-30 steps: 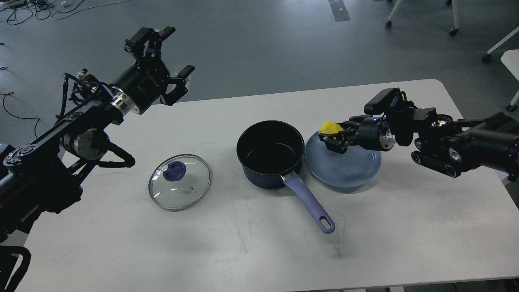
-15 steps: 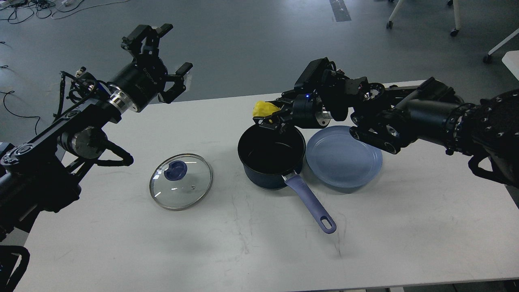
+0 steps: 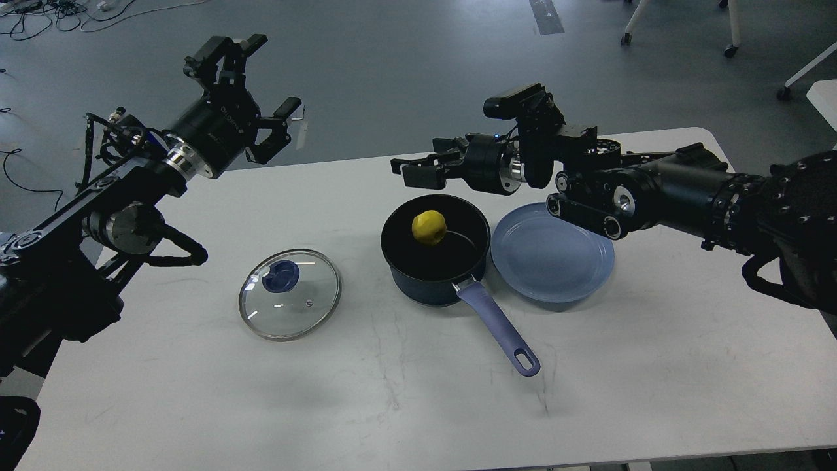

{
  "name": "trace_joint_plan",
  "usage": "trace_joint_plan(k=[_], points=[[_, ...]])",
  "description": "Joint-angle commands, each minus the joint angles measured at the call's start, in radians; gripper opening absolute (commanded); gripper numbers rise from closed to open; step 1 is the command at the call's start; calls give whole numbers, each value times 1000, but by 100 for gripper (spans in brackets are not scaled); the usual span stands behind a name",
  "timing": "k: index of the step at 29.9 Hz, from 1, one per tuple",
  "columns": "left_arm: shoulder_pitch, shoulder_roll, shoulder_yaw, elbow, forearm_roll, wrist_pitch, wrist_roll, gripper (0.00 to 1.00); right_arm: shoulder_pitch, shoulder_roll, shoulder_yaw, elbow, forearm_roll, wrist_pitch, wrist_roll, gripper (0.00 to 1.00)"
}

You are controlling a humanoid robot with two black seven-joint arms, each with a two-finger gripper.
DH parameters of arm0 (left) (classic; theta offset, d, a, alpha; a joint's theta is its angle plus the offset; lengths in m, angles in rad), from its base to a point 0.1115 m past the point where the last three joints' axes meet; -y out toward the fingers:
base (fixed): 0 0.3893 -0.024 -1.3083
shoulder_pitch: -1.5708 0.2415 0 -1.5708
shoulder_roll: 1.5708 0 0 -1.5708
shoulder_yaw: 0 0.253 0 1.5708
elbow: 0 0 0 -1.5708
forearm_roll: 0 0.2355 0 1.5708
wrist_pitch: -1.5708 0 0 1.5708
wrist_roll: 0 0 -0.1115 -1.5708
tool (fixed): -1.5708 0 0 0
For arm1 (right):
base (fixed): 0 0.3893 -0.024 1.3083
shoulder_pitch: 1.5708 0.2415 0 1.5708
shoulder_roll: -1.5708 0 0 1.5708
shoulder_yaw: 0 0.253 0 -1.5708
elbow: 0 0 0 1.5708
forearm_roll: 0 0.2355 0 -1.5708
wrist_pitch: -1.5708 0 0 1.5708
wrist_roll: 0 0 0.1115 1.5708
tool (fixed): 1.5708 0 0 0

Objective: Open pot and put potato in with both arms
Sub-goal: 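Move the potato over the saucepan and drop it in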

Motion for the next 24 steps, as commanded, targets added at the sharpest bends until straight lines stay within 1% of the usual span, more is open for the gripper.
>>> trace_joint_plan(k=[1,2,4,5,6,8,10,11,12,16,20,24], points=[[8,0,-12,0,-12,0,0,98,-1,-5,217,17,286,36,-27,100],[13,0,-14,2,-16,2,0,98,-4,-12,251,23,342,53,-37,100],[31,-5,-41,2,-45,6,0,98,-32,-47,415,57,536,119,-82,100],[39,-8,-52,2,-56,11,2,98,-49,-60,452,66,589,127,-93,100],[56,-14,-74,2,-73,15,2,98,-91,-78,516,83,686,143,-115,100],[79,-20,-101,2,-87,17,2,98,-128,-86,581,89,755,150,-140,100],[123,-44,-132,3,-90,17,6,98,-200,-91,690,91,846,159,-181,100],[132,-46,-135,3,-90,17,6,98,-222,-92,711,93,859,165,-189,100],[146,-46,-137,3,-91,16,6,98,-263,-100,751,97,861,185,-195,100],[162,-44,-144,2,-94,14,6,98,-323,-107,798,120,873,237,-197,100],[178,-44,-167,-1,-97,8,13,98,-320,-109,799,122,873,239,-192,100],[194,-38,-177,-34,-114,8,14,98,-293,-95,782,125,867,242,-186,100]])
